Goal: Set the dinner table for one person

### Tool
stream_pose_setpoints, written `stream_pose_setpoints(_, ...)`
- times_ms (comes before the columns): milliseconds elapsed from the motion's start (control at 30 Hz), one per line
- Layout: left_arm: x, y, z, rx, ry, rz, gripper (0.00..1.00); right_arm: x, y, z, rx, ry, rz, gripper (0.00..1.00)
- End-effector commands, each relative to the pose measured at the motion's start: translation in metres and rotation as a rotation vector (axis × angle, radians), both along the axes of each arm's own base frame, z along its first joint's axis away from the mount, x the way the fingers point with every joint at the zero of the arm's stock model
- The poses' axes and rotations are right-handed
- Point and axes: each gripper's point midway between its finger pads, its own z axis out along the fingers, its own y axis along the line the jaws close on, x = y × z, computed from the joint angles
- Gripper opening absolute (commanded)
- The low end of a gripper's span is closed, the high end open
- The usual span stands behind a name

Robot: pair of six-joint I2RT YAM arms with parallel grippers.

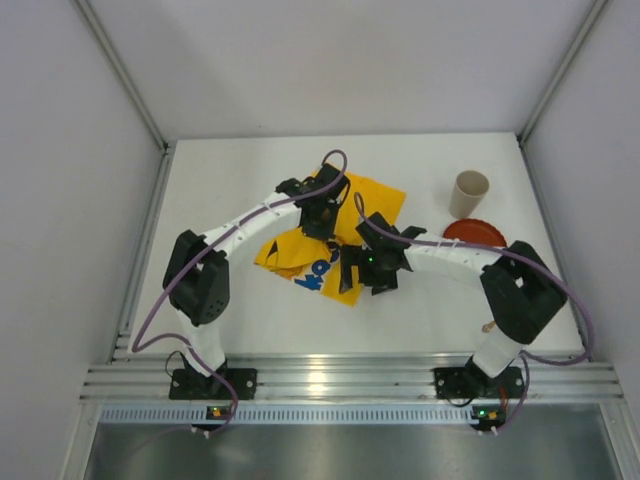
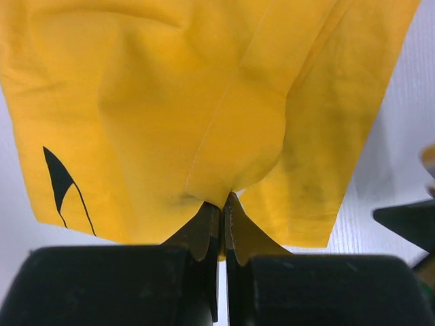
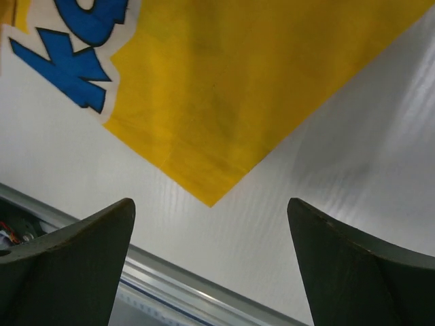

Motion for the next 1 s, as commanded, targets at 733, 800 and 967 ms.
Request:
stream_pose_setpoints(733, 0.036, 0.101, 0.032, -0.354, 0.148, 0.307, 0.0, 0.012, -0.007, -0.034, -0.008, 0.003, -0.18, 0.0)
stream_pose_setpoints(800, 0.046, 0.115, 0.037, -0.372, 0.126, 0.334, 0.0, 0.024, -0.016, -0.004, 0.008, -0.056, -0.199, 0.0)
stream_pose_setpoints(967, 0.052, 0.143, 0.037, -0.427, 0.117, 0.411, 0.0, 0.046, -0.032, 0.051, -0.015, -0.171, -0.192, 0.03)
